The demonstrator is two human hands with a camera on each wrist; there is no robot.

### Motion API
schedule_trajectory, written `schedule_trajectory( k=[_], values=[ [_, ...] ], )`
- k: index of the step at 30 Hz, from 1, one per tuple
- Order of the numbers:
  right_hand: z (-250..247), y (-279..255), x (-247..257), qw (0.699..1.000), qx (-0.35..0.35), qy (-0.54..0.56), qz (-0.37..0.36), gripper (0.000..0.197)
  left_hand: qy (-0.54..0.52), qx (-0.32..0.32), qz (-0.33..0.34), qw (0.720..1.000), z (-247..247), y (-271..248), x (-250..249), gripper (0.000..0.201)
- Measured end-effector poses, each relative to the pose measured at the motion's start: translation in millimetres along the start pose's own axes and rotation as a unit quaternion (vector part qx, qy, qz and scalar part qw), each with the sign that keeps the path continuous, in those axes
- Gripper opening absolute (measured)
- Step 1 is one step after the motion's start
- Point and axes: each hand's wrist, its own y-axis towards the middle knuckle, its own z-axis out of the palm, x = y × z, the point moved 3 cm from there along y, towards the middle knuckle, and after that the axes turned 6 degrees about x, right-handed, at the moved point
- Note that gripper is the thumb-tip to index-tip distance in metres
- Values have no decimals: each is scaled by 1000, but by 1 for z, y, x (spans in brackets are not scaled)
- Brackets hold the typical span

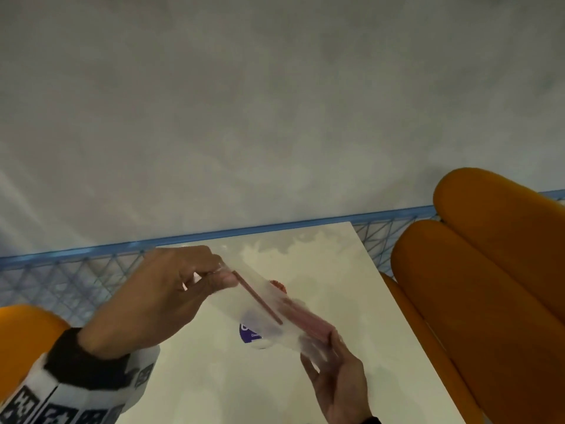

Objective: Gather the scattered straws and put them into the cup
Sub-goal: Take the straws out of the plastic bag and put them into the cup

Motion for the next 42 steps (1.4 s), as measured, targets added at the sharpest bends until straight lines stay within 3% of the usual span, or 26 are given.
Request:
schedule_trajectory(
  k=[6, 11, 13, 16, 19, 21, 23, 24, 27, 31, 33, 35, 38, 42],
  values=[
    [-5, -5, 11, 997, 34, -5, -68, 35, -28, 3, -19, 999, 0, -11, 4, 31],
    [6, -16, 34, 981, 105, -77, -141, 30, -97, 18, -111, 989, 0, -32, 37, 39],
    [10, -16, 34, 968, 117, -162, -151, 31, -184, 45, -213, 958, 23, -54, 58, 42],
    [9, -17, 13, 952, 110, -257, -125, 34, -301, 57, -361, 881, 70, -91, 80, 31],
    [5, -18, -4, 947, 97, -289, -102, 32, -351, 45, -407, 842, 92, -116, 87, 28],
    [9, -19, -5, 948, 100, -284, -108, 33, -393, 25, -403, 826, 88, -119, 83, 51],
    [15, -21, 1, 957, 100, -246, -120, 33, -451, -38, -377, 808, 78, -116, 88, 78],
    [19, -23, 4, 964, 101, -214, -125, 32, -492, -75, -356, 791, 70, -111, 87, 72],
    [34, -33, 8, 980, 126, -97, -122, 28, -599, -154, -267, 739, 46, -84, 73, 24],
    [51, -35, 9, 989, 136, 22, -45, 19, -694, -195, -214, 659, 46, -51, 59, 35],
    [49, -22, 5, 995, 96, 37, -8, 29, -724, -189, -221, 626, 63, -46, 57, 34],
    [44, -7, -2, 998, 44, 36, 7, 40, -730, -194, -238, 611, 79, -46, 58, 26],
    [35, 6, -17, 999, -15, 31, 22, 37, -743, -211, -236, 589, 91, -44, 53, 22],
    [37, 7, -20, 998, -18, 65, 4, 33, -743, -223, -198, 599, 77, -31, 43, 26]
  ],
)
